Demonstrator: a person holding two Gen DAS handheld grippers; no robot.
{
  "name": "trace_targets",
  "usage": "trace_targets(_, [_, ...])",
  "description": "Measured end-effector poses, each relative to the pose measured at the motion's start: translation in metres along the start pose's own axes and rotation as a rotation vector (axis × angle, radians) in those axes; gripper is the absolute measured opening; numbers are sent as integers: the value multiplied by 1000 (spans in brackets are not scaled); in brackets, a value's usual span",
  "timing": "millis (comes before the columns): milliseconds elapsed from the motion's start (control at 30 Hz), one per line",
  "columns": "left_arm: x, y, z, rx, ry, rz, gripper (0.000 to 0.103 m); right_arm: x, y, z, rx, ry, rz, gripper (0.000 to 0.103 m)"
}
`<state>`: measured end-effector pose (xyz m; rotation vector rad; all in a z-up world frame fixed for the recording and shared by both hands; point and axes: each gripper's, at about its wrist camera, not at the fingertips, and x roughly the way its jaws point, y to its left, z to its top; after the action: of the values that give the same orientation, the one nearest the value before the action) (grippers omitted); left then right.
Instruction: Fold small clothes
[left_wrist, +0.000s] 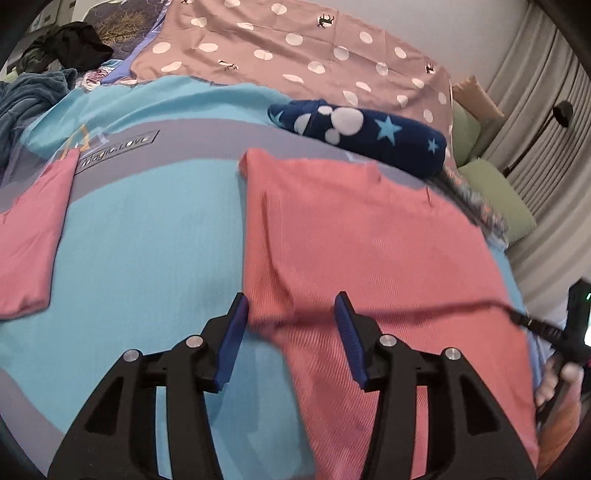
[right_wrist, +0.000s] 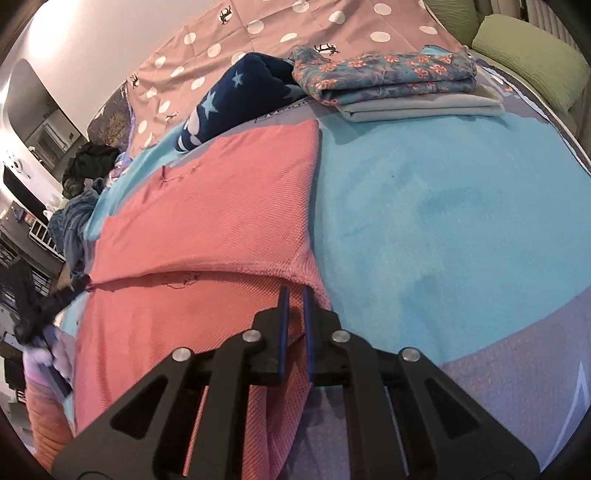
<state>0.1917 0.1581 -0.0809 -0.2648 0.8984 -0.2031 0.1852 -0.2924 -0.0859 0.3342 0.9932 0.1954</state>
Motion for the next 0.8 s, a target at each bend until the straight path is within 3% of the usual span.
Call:
trace_targets(167, [-15, 15, 6, -58, -56, 4, 50, -17, 0, 15, 48, -36, 89, 21])
trace_targets(267, [-15, 16, 19, -73, -67, -10, 52, -19, 1, 39, 38, -77, 79, 26])
trace_targets(367, [3, 19, 28, -77, -39, 2, 56, 2, -7, 64, 57, -56, 59, 37])
trace_targets(433, [25, 18, 23, -60, 11, 66, 56, 31, -17, 71, 70, 8, 33, 38])
trace_targets(467, [27, 13, 20, -31, -9, 91, 57, 46, -20, 67, 60, 43, -4, 34])
trace_targets(567, [20, -2, 17, 40, -24, 141, 59, 43, -15, 56, -19, -14, -27, 34])
trace_targets(800, [-43, -6, -25, 44, -65, -12, 59, -22, -36, 8, 59, -29, 107, 34])
